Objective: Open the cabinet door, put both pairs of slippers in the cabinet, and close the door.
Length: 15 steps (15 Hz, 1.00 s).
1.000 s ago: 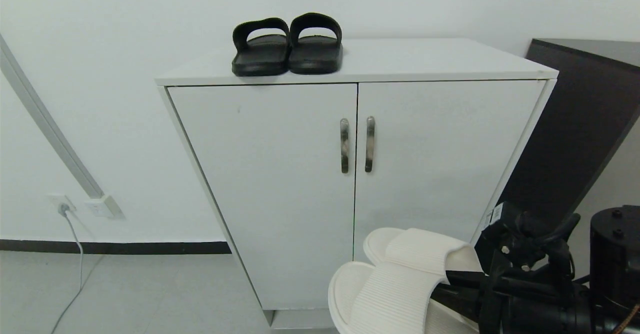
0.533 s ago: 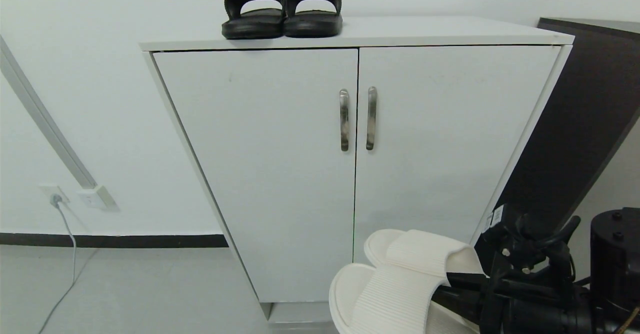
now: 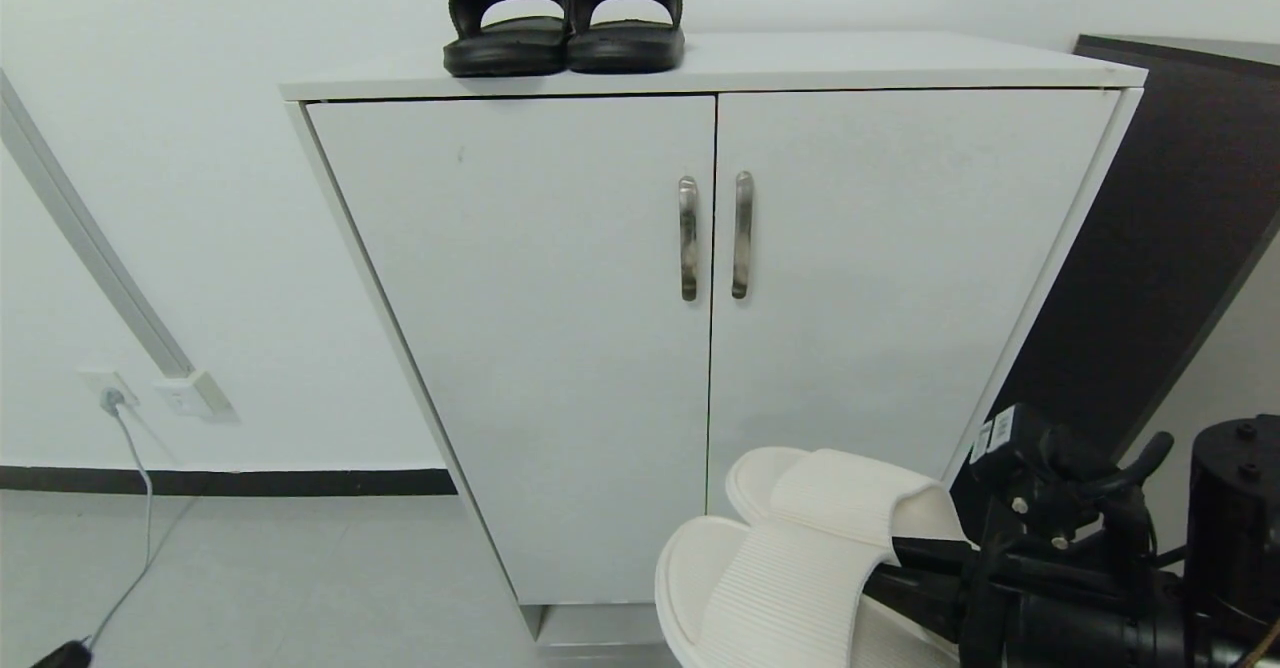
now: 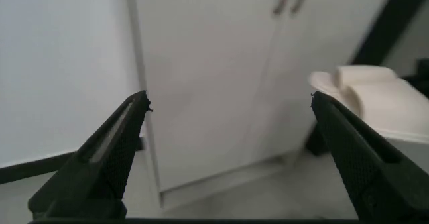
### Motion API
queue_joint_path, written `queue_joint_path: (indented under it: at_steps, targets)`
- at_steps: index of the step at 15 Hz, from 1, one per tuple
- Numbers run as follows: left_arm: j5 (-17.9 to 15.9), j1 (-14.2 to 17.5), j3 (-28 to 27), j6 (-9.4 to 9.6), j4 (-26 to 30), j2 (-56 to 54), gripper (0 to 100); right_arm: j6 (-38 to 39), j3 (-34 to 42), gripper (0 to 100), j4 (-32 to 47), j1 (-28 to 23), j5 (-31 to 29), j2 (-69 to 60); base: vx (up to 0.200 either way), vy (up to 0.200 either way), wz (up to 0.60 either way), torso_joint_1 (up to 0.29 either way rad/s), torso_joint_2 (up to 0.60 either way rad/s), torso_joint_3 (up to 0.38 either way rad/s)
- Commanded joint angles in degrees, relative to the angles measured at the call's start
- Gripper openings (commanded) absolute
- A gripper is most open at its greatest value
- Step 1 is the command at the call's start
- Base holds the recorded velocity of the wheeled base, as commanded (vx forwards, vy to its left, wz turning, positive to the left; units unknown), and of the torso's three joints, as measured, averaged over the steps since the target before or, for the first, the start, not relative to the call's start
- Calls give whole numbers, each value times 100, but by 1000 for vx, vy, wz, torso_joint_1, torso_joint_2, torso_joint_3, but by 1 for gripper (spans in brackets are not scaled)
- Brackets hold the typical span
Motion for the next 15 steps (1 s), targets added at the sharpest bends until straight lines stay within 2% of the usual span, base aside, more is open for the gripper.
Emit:
queue_joint_path:
  at_steps: [1,2,4,5,6,8,9,13,15]
  targets:
    - [-1091,-328,-237,-23,-524,1734,100,-8,27,0,-1,3,8,87,0,0,0,0,0,0]
    - [-1171,-741,-290,-41,-761,2042,100,-8,27,0,-1,3,8,95,0,0,0,0,0,0]
    - [-1065,-1646,-624,-58,-1377,2833,100,1,27,0,-1,3,-1,157,0,0,0,0,0,0]
    - [-845,-1954,-791,-67,-1552,3114,100,1,27,0,-1,3,-1,166,0,0,0,0,0,0]
    - [-300,-2525,-1107,-146,-1781,3571,100,10,27,0,-1,3,-1,166,0,0,0,0,0,0]
    - [192,-3509,-1836,-893,-1886,3932,100,1,18,0,-10,3,-10,157,0,0,0,0,0,0]
    - [262,-3799,-2170,-928,-1886,4143,100,1,-9,0,-10,3,-10,139,0,0,0,0,0,0]
    - [227,-4380,-3172,-928,-1878,5224,100,1,0,0,-10,3,-10,131,0,0,0,0,0,0]
    - [218,-4380,-3462,-893,-1895,5689,100,1,9,0,-10,3,-10,122,0,0,0,0,0,0]
